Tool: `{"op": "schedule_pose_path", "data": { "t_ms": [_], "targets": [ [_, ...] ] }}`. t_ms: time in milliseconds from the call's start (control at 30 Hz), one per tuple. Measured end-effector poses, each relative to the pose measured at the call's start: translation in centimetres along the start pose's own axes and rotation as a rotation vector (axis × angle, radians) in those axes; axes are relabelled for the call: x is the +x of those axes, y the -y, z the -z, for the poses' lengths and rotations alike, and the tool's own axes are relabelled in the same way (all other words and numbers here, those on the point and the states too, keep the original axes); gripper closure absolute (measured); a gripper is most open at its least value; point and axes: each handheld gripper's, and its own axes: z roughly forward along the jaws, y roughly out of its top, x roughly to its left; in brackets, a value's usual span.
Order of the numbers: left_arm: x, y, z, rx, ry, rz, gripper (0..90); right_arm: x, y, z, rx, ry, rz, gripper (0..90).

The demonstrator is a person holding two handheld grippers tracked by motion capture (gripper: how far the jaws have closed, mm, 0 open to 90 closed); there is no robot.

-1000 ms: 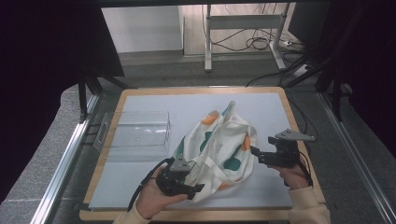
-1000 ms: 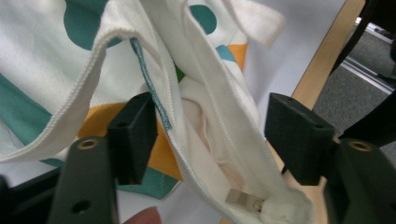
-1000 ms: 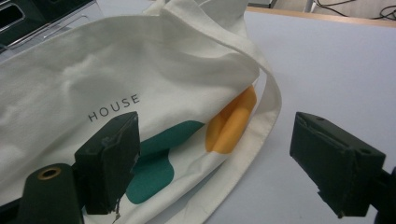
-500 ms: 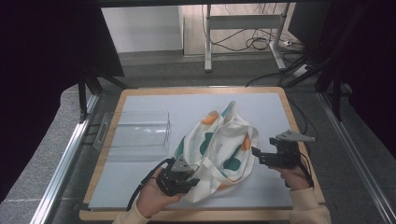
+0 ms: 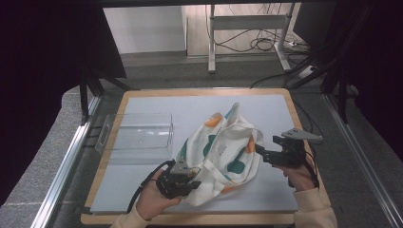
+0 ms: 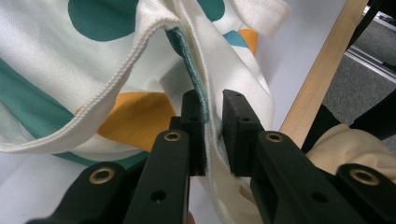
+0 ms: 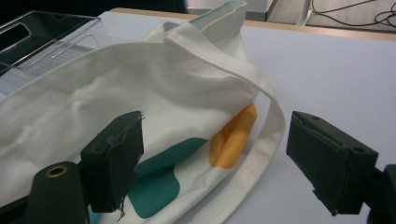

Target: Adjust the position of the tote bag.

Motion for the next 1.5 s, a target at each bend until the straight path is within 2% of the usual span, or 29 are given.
{"op": "schedule_pose_path", "data": {
  "t_ms": [100, 233, 333, 567, 700, 933, 1100, 1200, 1433, 1500],
  "targets": [
    [-0.1, 0.0, 0.0, -0.001, -0.001, -0.002, 80.0, 0.5, -0.8, -0.5, 0.011, -0.026, 0.006, 18.1],
    [0.0, 0.0, -0.1, -0.002, 0.004, 0.0, 80.0, 0.6, -1.6, -0.8, 0.014, -0.031, 0.019, 18.2],
    [0.2, 0.0, -0.1, -0.001, 0.012, 0.003, 80.2, 0.5, -2.9, -1.5, 0.028, -0.033, 0.032, 18.5],
    [0.2, 0.1, 0.0, -0.01, 0.012, 0.005, 80.1, 0.4, -4.9, -2.9, 0.049, -0.033, 0.021, 19.2],
    [0.2, 0.1, 0.0, -0.012, 0.011, 0.005, 80.0, 0.7, -6.3, -4.3, 0.063, -0.027, 0.018, 20.2],
    [0.2, 0.1, 0.0, -0.007, 0.013, 0.001, 80.0, 0.7, -7.4, -6.5, 0.094, -0.016, 0.01, 20.6],
    [0.2, 0.1, 0.0, -0.007, 0.012, 0.0, 80.1, 0.2, -8.7, -8.1, 0.106, 0.008, -0.035, 20.8],
    [0.2, 0.1, 0.0, -0.001, 0.009, -0.01, 80.0, 0.2, -9.2, -8.8, 0.116, 0.002, -0.045, 20.9],
    [0.1, 0.0, 0.0, -0.007, 0.009, -0.001, 80.1, 0.3, -10.1, -9.9, 0.129, 0.015, -0.033, 20.9],
    [0.2, 0.1, 0.0, -0.008, 0.012, 0.0, 80.1, 0.2, -10.4, -10.6, 0.144, 0.037, -0.034, 20.5]
  ]
}}
